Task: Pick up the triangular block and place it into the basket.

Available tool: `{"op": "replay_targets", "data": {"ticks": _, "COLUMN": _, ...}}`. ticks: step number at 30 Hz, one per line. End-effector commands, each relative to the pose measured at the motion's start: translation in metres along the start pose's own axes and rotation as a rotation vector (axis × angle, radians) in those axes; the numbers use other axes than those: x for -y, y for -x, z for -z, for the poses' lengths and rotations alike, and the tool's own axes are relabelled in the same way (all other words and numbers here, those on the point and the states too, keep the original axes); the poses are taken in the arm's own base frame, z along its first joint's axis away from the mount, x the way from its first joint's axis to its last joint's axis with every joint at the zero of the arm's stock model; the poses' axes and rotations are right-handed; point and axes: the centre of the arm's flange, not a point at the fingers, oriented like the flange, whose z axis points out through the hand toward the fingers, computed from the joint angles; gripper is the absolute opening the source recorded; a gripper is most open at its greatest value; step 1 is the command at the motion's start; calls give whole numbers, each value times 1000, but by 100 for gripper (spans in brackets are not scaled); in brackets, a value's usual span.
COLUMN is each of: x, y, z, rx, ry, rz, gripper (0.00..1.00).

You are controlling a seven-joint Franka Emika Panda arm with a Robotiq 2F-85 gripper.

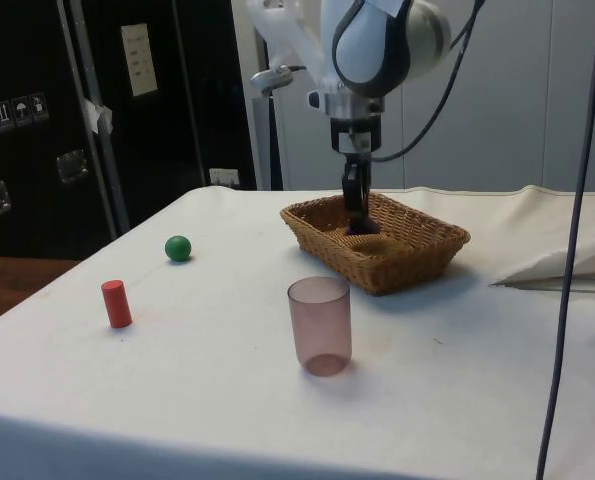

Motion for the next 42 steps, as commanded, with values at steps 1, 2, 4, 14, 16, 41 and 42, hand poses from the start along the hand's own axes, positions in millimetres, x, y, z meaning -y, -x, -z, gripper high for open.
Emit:
{"op": "replay_targets", "data": {"ticks": 1, "x": 2, "y": 1, "z": 2, "rx": -11, "ry": -3, "rz": 2, "gripper": 54}}
{"op": "replay_targets", "data": {"ticks": 2, "x": 2, "y": 1, "z": 2, "rx": -11, "ry": -3, "rz": 1, "gripper": 59}}
{"op": "replay_targets", "data": {"ticks": 4, "x": 2, "y": 1, "z": 2, "rx": -12, "ry": -3, "rz": 2, "gripper": 70}}
{"op": "replay_targets", "data": {"ticks": 14, "x": 1, "y": 1, "z": 2, "rx": -13, "ry": -2, "rz": 1, "gripper": 100}}
{"op": "replay_targets", "data": {"ticks": 16, "x": 2, "y": 1, "z": 1, "rx": -14, "ry": -2, "rz": 1, "gripper": 100}}
{"op": "replay_targets", "data": {"ticks": 41, "x": -3, "y": -24, "z": 48, "rx": -54, "ry": -28, "rz": -1, "gripper": 100}}
{"op": "replay_targets", "data": {"ticks": 42, "x": -2, "y": -26, "z": 52, "rx": -55, "ry": -31, "rz": 0, "gripper": 100}}
